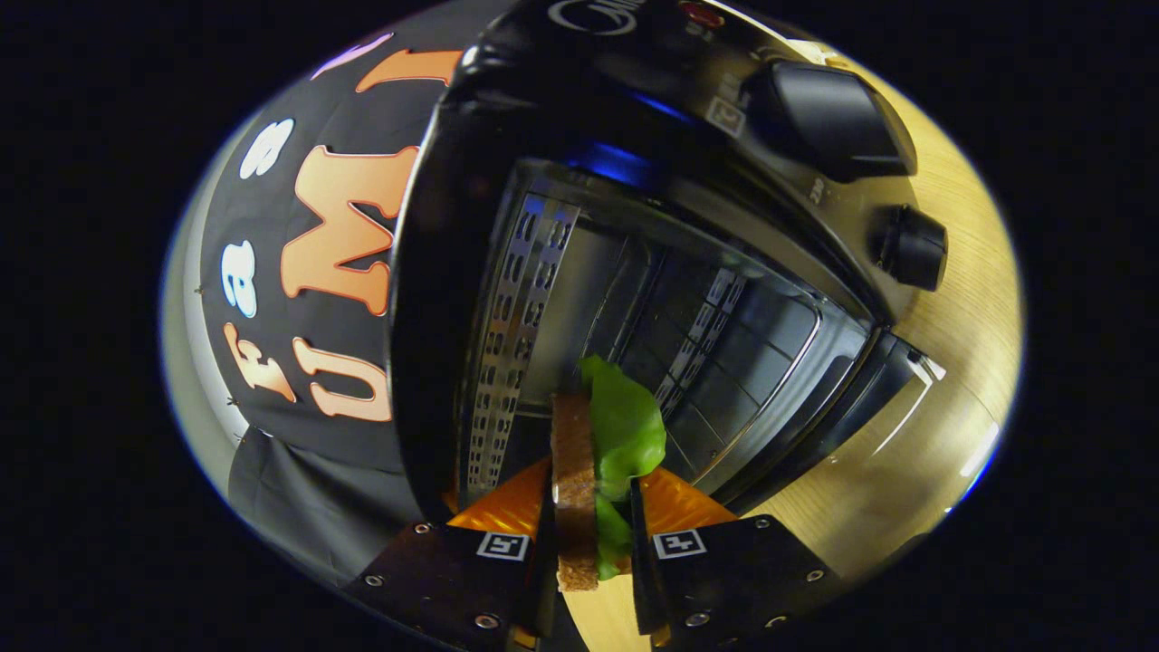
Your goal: Open the toaster oven, put the food inside, and close the toaster oven door.
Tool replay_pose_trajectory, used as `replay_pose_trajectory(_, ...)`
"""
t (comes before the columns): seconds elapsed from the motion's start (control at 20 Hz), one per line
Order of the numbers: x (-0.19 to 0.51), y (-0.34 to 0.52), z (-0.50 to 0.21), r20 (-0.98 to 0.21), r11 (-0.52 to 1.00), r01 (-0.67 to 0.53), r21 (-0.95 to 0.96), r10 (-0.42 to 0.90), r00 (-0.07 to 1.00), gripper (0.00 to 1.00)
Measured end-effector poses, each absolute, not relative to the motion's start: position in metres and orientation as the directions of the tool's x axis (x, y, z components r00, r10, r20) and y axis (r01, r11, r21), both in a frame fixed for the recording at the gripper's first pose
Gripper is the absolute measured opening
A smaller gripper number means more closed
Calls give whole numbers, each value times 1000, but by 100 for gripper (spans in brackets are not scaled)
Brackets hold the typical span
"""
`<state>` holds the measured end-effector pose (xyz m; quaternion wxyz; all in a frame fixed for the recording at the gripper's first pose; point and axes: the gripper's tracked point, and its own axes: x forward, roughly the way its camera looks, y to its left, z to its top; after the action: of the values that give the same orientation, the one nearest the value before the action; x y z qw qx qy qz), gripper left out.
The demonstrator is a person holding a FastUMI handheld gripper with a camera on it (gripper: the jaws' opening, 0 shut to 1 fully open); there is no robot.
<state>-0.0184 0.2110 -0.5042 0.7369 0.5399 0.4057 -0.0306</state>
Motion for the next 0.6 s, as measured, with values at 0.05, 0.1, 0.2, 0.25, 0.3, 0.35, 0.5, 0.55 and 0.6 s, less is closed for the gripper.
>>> replay_pose_trajectory(0.05,-18,207,-509,-641,428,488,760,376,669,39)
replay_pose_trajectory(0.1,-18,204,-511,-669,462,501,732,346,658,43)
replay_pose_trajectory(0.2,-19,197,-510,-699,541,487,685,301,649,51)
replay_pose_trajectory(0.25,-22,198,-507,-709,568,474,673,311,633,55)
replay_pose_trajectory(0.3,-30,197,-502,-714,578,467,669,326,619,59)
replay_pose_trajectory(0.35,-40,194,-505,-742,596,481,643,329,584,68)
replay_pose_trajectory(0.5,-55,179,-501,-769,629,476,614,341,541,95)
replay_pose_trajectory(0.55,-57,173,-494,-766,633,467,617,346,543,97)
replay_pose_trajectory(0.6,-60,168,-484,-762,634,459,622,355,542,96)
